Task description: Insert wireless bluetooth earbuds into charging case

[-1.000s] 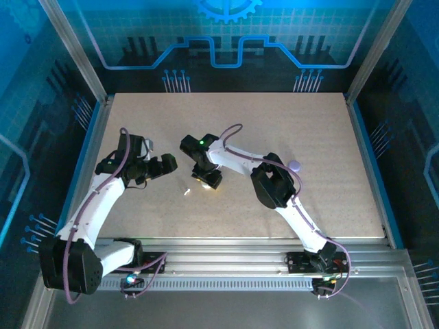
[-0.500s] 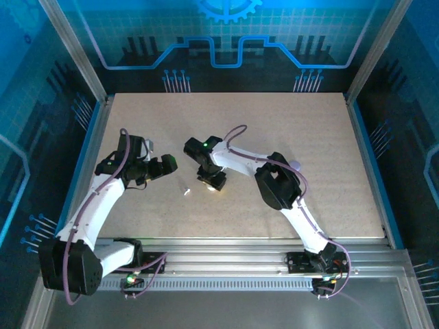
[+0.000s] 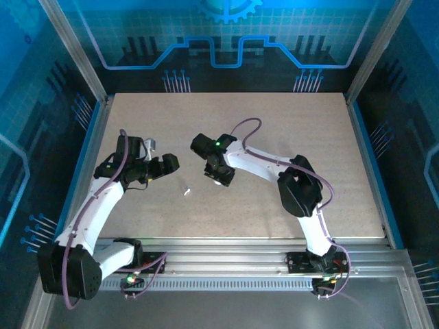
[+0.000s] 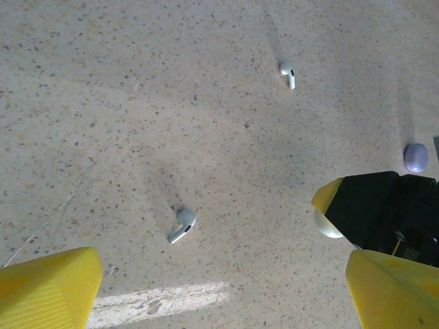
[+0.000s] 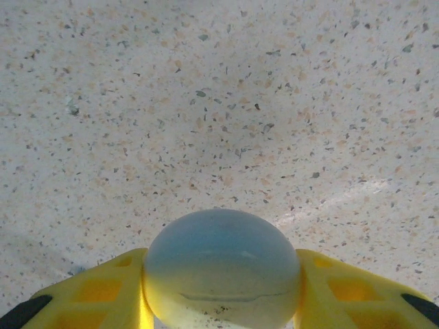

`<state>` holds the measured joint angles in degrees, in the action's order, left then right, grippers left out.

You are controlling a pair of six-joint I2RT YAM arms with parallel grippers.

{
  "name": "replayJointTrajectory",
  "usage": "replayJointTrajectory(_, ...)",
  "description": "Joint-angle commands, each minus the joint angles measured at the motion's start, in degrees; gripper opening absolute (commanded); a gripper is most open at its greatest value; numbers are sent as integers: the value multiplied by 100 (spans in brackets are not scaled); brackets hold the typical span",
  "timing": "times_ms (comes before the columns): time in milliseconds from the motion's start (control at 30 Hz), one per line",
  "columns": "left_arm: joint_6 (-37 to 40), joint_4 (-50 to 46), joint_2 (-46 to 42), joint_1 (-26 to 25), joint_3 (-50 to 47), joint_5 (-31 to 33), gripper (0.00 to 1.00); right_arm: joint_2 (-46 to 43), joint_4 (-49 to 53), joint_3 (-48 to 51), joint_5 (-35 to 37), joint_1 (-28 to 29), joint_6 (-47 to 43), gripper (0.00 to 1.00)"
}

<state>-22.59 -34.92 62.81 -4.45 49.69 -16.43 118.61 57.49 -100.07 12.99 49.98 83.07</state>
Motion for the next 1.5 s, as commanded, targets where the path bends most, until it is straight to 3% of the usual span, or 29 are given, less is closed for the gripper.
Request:
replayJointTrajectory(0,-59,275,-172,-111,-123,-271,92,-340,-171,264,278,108,-226,43)
replayJointTrajectory(333,16,890,-268,-472,-338,-417,91,-1192,-571,1117,603,129,-491,43)
replayJointTrajectory(600,196,1559,-374,-740,-663,-590,90,-1862,-1492,1962,654,135,-1091,42)
replayJointTrajectory(1467,998,2920,-871,-1409,-1326,-965,84,-3462,-3268,3464,753,117,-2528,41)
